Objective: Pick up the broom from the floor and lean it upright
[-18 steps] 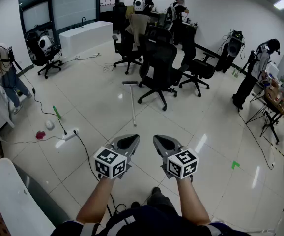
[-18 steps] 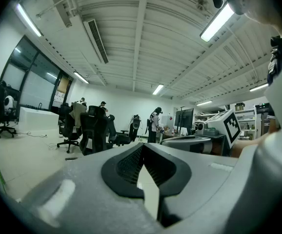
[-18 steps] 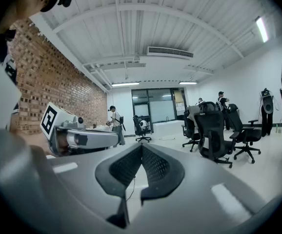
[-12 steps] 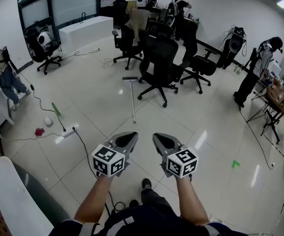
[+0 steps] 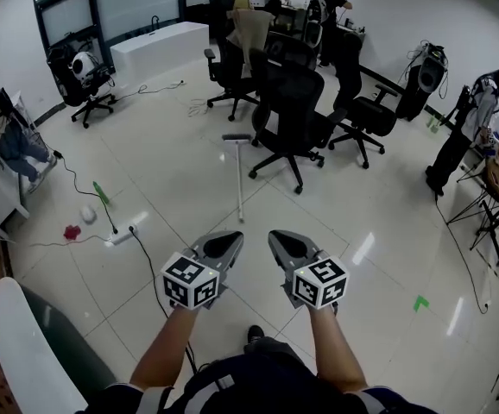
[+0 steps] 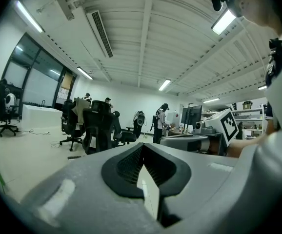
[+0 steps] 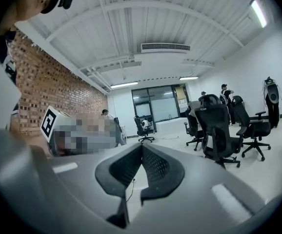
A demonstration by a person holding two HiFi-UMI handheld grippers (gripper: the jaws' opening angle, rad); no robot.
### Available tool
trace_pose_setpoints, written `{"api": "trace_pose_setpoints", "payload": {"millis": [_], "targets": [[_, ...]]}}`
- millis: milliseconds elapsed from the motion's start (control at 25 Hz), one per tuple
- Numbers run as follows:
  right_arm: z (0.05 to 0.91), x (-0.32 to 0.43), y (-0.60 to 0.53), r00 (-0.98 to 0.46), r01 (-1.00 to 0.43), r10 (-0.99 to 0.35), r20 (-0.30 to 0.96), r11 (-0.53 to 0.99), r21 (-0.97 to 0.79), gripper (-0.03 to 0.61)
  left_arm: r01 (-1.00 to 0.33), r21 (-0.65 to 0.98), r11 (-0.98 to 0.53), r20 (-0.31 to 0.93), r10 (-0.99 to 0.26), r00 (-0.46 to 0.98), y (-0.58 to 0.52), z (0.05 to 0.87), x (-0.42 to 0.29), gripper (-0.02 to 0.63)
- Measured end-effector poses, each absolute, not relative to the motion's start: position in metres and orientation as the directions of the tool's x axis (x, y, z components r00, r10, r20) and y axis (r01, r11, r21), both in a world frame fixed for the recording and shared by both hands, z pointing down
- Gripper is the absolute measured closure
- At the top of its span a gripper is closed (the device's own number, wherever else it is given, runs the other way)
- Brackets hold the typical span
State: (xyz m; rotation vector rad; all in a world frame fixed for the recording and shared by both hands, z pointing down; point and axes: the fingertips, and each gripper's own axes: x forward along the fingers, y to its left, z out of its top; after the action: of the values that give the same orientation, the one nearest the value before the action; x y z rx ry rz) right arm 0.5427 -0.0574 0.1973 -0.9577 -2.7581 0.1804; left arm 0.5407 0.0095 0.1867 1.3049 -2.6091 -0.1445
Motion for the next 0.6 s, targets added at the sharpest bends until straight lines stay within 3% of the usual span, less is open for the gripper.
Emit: {"api": "trace_pose_setpoints", "payload": {"millis": [600], "targets": [[0.22,0.416,-0.068,-0.718,0.627,0.679,0.156,0.727,-0.28,0.572,-0.734,0.186,0.653,0.228,-0.755,-0.615,0.004,0.209,0.425,0.612]]}}
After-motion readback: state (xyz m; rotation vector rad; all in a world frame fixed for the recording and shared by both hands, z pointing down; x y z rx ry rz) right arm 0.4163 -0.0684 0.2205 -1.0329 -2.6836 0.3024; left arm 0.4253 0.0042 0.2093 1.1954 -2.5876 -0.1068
